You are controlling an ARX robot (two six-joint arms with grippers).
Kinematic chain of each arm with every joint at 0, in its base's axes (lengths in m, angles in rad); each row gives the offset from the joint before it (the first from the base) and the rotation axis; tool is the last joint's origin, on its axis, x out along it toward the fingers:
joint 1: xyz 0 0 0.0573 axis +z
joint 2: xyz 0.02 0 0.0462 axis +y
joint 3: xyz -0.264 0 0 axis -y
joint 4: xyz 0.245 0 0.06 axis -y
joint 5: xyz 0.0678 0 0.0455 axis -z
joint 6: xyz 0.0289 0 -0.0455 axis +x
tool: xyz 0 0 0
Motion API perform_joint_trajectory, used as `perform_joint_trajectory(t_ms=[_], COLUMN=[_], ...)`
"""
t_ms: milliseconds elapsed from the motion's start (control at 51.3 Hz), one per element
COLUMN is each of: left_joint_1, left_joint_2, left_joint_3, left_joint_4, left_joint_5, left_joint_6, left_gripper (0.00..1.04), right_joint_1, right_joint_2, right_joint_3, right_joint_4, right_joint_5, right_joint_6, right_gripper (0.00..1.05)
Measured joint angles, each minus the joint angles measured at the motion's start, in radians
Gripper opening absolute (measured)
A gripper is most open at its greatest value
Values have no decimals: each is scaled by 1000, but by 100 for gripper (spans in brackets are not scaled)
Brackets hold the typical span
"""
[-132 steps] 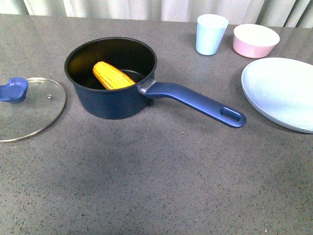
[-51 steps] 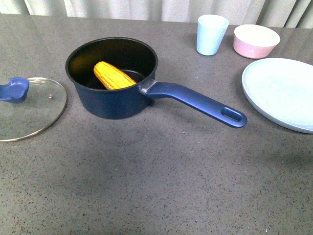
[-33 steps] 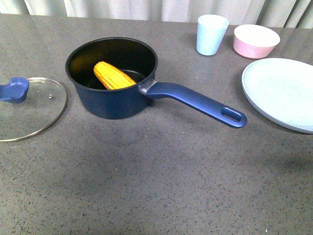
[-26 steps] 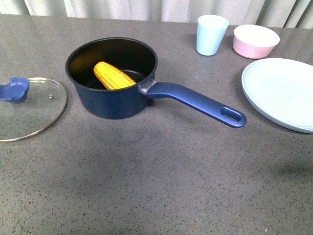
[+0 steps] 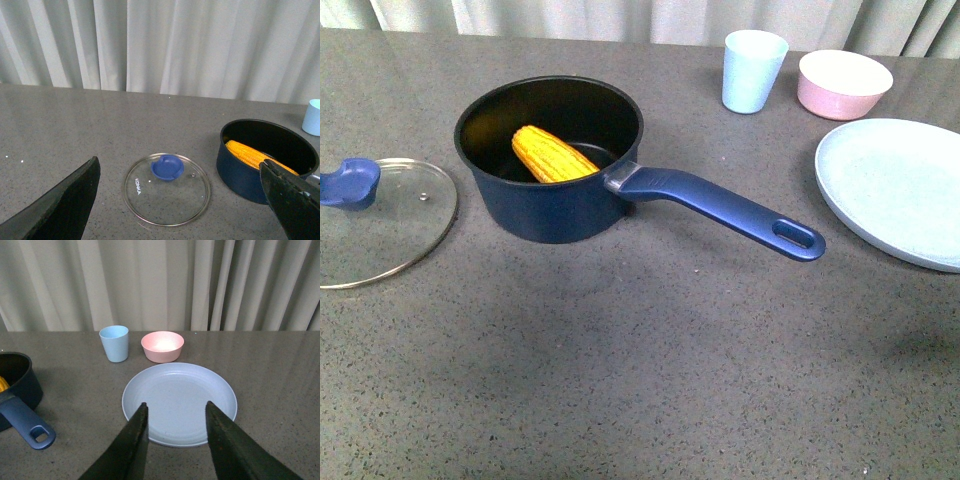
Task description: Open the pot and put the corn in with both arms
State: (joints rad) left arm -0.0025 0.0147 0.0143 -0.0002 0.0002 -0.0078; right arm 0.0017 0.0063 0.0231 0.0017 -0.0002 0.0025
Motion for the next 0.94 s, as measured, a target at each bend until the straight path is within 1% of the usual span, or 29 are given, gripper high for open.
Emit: perform_joint_trajectory(t_ms=[20,78,137,195,234,332,371,429,936], left_joint_1=[0,0,0,0,0,0,0,0,0], left_joint_2=[0,0,0,0,0,0,0,0,0], left_joint_3=[0,0,0,0,0,0,0,0,0], left_joint_4=[0,0,0,0,0,0,0,0,0], left_joint_5=[0,0,0,0,0,0,0,0,0], left_joint_6=[0,0,0,0,0,0,0,0,0], left_gripper=[96,96,96,96,96,96,96,96,96], right_joint_1=[0,0,0,0,0,0,0,0,0], right_joint_2=[0,0,0,0,0,0,0,0,0], right_joint_3=[0,0,0,0,0,0,0,0,0], right_joint_4=[0,0,0,0,0,0,0,0,0], right_joint_5=[0,0,0,0,0,0,0,0,0], right_joint_6=[0,0,0,0,0,0,0,0,0], right_gripper=[38,49,63,73,79,95,97,95,96])
